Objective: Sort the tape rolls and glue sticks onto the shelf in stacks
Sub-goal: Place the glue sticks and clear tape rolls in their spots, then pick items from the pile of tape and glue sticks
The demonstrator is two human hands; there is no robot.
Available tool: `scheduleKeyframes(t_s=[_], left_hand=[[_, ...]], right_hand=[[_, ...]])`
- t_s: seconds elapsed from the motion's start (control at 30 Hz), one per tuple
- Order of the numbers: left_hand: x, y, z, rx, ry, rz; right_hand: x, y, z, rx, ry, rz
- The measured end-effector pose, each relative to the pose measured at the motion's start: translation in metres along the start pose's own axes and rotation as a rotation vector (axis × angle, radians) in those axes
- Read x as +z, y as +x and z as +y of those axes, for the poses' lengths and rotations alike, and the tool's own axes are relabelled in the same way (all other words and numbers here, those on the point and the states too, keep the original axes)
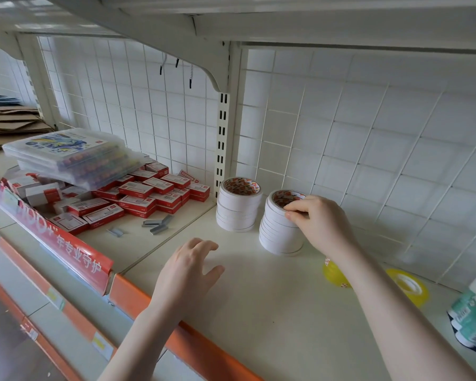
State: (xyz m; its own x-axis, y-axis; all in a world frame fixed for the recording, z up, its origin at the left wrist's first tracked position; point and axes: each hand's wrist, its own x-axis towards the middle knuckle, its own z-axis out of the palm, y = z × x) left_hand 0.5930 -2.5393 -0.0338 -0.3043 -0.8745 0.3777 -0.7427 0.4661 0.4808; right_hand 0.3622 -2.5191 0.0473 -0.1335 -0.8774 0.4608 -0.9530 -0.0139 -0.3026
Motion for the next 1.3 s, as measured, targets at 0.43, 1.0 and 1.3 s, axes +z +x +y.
scheduleKeyframes(t_s=[0.43, 1.0, 1.3], left_hand=[[-0.002, -0.002, 0.009, 0.018, -0.015, 0.011], [0.054, -0.067, 0.154, 0.247, -0.039, 0.007], [0.121, -0.181, 0.349, 0.314, -0.117, -0.04]], right_hand=[[-0.008, -0.02, 0.013, -0.092, -0.085, 0.22], [-0.108, -0.272, 0.105, 0.37, -0.463, 0.434], [-0.22, -0.441, 0.224, 0.495, -0.538, 0.554]])
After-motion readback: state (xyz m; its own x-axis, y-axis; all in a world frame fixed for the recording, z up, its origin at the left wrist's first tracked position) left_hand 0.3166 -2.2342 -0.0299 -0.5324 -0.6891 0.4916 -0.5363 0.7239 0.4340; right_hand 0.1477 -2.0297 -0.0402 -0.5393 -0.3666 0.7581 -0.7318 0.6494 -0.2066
